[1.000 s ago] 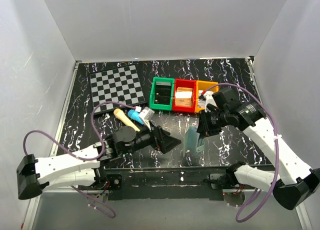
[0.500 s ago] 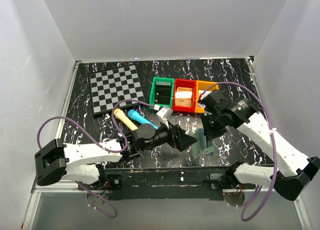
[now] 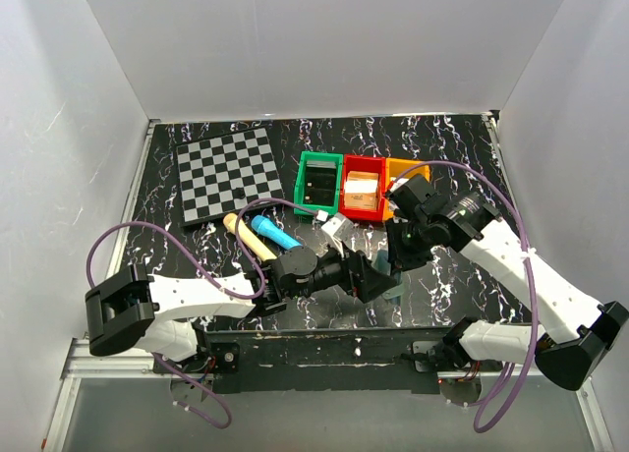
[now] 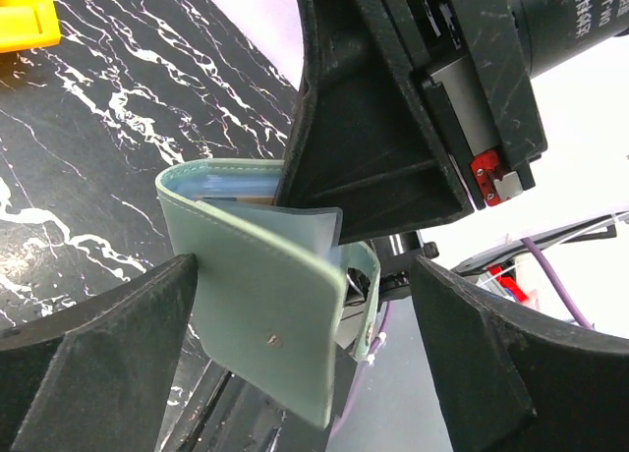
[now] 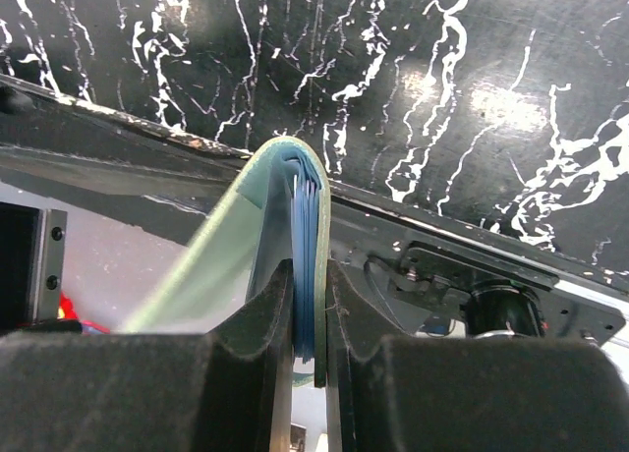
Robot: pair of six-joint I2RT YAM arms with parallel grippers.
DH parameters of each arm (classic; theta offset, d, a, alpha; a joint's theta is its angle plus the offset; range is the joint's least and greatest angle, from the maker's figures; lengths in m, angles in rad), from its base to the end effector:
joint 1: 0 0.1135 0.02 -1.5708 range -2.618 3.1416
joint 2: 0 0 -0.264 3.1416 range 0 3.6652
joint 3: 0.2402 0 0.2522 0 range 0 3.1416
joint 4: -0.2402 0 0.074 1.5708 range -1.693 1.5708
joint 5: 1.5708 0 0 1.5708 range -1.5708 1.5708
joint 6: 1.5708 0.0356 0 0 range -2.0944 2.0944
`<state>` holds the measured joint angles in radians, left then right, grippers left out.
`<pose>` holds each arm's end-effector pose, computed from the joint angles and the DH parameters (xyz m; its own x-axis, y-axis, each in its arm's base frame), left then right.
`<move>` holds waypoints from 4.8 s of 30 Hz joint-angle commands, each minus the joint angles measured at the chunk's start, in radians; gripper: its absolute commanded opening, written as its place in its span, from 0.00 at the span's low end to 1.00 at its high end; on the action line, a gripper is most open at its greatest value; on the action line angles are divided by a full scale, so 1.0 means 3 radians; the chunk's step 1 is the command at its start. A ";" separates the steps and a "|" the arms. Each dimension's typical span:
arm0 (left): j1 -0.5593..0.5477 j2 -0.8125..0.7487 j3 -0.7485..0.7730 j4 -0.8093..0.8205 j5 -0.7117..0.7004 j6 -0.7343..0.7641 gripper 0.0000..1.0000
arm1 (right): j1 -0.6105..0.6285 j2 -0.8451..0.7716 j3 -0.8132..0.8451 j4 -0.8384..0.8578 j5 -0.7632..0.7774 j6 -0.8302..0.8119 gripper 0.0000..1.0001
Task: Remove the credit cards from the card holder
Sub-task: Open the card holder at the center of the board.
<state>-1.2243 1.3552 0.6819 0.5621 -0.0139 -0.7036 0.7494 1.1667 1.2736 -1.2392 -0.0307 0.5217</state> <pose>0.1028 -0.2833 0.2534 -0.6342 -0.1485 -0.7588 0.6892 0.3364 -0.6418 0.1456 0.1370 0.3428 -0.9187 -0.1744 -0.3543 -0.2682 0.9341 0.2357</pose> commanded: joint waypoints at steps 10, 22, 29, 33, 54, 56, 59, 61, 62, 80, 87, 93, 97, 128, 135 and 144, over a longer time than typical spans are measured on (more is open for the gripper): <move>-0.0020 -0.0023 0.0059 -0.0063 -0.0056 0.0162 0.61 | 0.0023 -0.0197 -0.0047 0.0280 -0.0485 0.0158 0.01; -0.0020 0.0003 0.0084 -0.0263 -0.0133 0.0228 0.49 | 0.0023 -0.0335 -0.0017 0.0280 -0.0639 0.0189 0.01; -0.0020 -0.0069 0.0008 -0.0273 -0.0092 0.0254 0.22 | 0.0023 -0.0351 0.0040 0.0332 -0.0797 0.0189 0.01; -0.0020 -0.0166 -0.0054 -0.0314 -0.0132 0.0264 0.02 | 0.0023 -0.0361 0.0024 0.0357 -0.0900 0.0158 0.01; -0.0020 -0.1009 -0.0616 -0.1607 -0.1114 -0.0467 0.98 | 0.0018 0.0293 -0.0635 0.1047 -0.0644 0.0102 0.01; -0.0020 -0.1111 -0.0632 -0.1638 -0.1119 -0.0472 0.98 | 0.0013 0.0400 -0.0676 0.1134 -0.0624 0.0127 0.01; -0.0020 -0.1229 -0.0647 -0.1583 -0.1084 -0.0441 0.98 | 0.0007 0.0574 -0.0742 0.1272 -0.0629 0.0168 0.01; -0.0020 -0.1260 -0.0672 -0.1445 -0.1007 -0.0365 0.97 | 0.0007 0.0672 -0.0773 0.1384 -0.0680 0.0184 0.01; -0.0020 -0.1260 -0.0688 -0.1358 -0.0941 -0.0329 0.97 | 0.0007 0.0717 -0.0799 0.1441 -0.0705 0.0189 0.01; 0.0021 -0.0243 -0.0315 -0.0483 -0.0097 -0.0043 0.72 | -0.0008 0.1198 -0.1070 0.2024 -0.1084 0.0409 0.01; 0.0037 -0.0553 -0.0166 -0.0917 -0.0234 -0.0032 0.75 | -0.0033 0.1234 -0.1044 0.1917 -0.1018 0.0337 0.01; 0.0037 -0.1051 -0.0253 -0.0928 -0.0368 -0.0124 0.80 | -0.0059 0.1270 -0.1095 0.1927 -0.1002 0.0312 0.01; 0.0037 -0.0678 -0.0095 -0.0887 -0.0133 -0.0078 0.80 | -0.0064 0.1240 -0.1111 0.1978 -0.1074 0.0342 0.01; 0.0077 -0.1264 -0.0912 -0.0508 -0.0567 -0.0206 0.79 | -0.0029 0.0529 -0.0514 0.0609 0.0728 -0.0118 0.01; 0.0077 -0.1629 -0.0775 -0.0539 -0.0807 0.0274 0.93 | 0.0278 0.0743 0.0366 -0.0669 0.1748 -0.0190 0.01; 0.0077 -0.0995 -0.0734 0.0201 -0.0751 0.0244 0.98 | 0.0365 0.0718 0.0842 -0.0768 0.1009 -0.0087 0.01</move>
<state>-1.2057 1.0176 0.4770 0.4763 -0.2222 -0.6384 0.8539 1.4220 1.4181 -1.2991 0.3695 0.4870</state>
